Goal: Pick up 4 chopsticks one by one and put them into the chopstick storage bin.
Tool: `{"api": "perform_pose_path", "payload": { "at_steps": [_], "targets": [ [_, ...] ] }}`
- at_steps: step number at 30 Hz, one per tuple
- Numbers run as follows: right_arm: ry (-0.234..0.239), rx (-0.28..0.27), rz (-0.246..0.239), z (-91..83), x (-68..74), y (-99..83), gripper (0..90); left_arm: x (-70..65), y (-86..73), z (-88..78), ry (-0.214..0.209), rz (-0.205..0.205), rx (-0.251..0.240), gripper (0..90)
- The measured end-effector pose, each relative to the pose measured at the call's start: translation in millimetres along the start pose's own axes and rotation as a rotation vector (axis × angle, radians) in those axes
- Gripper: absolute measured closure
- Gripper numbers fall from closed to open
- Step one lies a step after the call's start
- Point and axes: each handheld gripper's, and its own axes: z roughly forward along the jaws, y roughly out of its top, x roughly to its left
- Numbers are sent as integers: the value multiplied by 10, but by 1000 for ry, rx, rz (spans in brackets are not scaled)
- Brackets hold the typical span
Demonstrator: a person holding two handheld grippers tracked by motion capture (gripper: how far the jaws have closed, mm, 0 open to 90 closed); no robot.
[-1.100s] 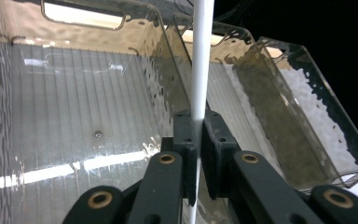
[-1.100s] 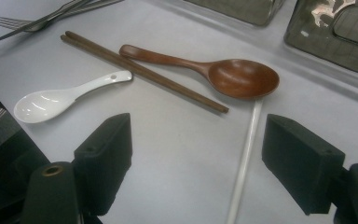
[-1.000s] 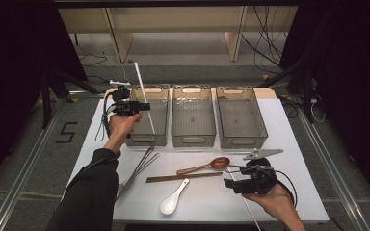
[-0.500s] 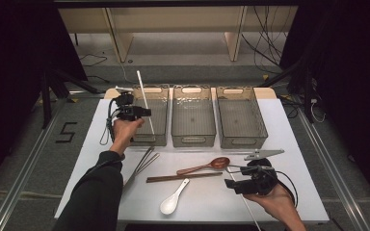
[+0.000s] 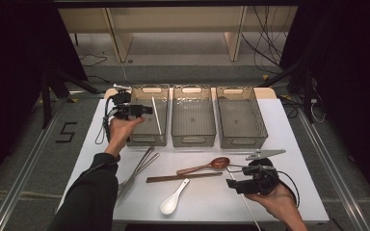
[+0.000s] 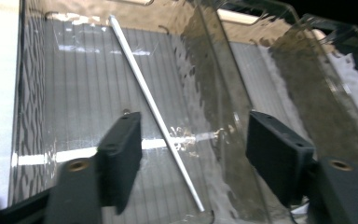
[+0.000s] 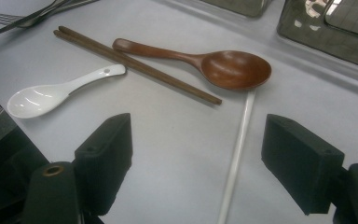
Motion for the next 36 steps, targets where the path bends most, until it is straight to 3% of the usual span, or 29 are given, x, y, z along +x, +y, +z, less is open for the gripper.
{"api": "perform_pose_path", "payload": {
  "at_steps": [5, 6, 9, 14, 16, 21, 26, 33, 36],
  "targets": [
    [-17, 26, 4, 12, -4, -12, 257, -66, -29, -132, -29, 37, -8, 287],
    [-20, 29, 4, 17, -8, -15, 257, -92, -49, -220, -58, 40, -22, 276],
    [-39, 49, 4, 35, -13, -26, 257, -166, -93, -354, -89, 73, -29, 258],
    [-67, 89, 0, 66, -18, -42, 255, -270, -183, -531, -118, 119, -52, 234],
    [-69, 104, -5, 72, -17, -48, 254, -308, -287, -629, -146, 139, -68, 231],
    [-93, 182, -19, 117, -14, -78, 255, -293, -470, -679, -151, 161, -85, 224],
    [-115, 237, -23, 168, -28, -112, 277, -241, -781, -716, -183, 167, -95, 213],
    [-132, 308, -41, 205, -36, -143, 363, -143, -970, -706, -211, 171, -105, 204],
    [-129, 326, -35, 217, -50, -159, 415, -131, -1069, -734, -221, 198, -104, 200]
  ]
}}
